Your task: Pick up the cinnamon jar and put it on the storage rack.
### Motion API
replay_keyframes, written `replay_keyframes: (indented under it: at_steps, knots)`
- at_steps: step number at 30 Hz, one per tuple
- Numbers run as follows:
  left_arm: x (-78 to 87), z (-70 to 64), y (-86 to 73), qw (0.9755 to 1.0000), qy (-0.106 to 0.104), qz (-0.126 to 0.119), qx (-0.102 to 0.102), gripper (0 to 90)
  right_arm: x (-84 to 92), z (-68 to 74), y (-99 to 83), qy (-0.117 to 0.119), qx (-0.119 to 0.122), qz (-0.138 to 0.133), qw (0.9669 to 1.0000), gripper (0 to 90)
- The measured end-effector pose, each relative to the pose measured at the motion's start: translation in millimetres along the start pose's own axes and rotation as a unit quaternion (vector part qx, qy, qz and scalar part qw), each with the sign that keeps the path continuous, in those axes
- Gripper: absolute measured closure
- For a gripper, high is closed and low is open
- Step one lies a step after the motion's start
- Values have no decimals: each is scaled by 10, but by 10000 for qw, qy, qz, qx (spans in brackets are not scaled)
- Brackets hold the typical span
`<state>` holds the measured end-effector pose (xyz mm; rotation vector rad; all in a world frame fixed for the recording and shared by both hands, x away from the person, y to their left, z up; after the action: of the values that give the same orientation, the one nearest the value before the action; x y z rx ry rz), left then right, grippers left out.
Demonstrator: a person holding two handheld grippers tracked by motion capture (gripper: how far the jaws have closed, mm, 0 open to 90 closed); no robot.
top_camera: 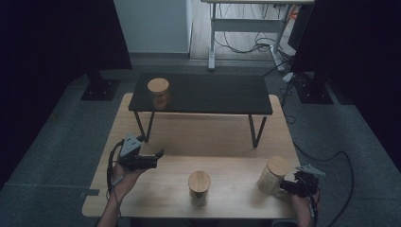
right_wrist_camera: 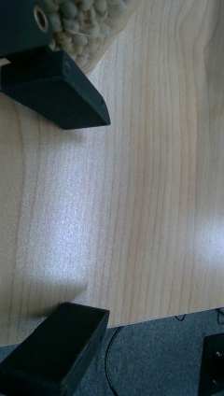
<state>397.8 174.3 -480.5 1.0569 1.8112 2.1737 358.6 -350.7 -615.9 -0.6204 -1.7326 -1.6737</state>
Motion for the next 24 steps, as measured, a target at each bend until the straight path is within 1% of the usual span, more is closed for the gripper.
replay_keyframes:
  at_steps: [4,10,24]
  knots:
    - [-1,11,-59,10000,4,25,29,53,0,0,0,0,1,0,10000,69]
    - [-8,1,-142,10000,-50,43,51,54,0,0,0,0,1,-1,10000,69]
    - [-53,-25,-361,9996,-35,268,30,59,0,0,0,0,0,-1,10000,69]
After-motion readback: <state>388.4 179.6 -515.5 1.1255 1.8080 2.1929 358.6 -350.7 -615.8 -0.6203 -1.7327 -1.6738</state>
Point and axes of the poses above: each handheld gripper's, and its own axes: x roughly backward along the jaws, y roughly out of its top, z roughly to its left, the point moved 8 cm from there along -x, roughly forward along the jaws, and after that the axes turned 3 degrees about z, right-handed, at the moved point
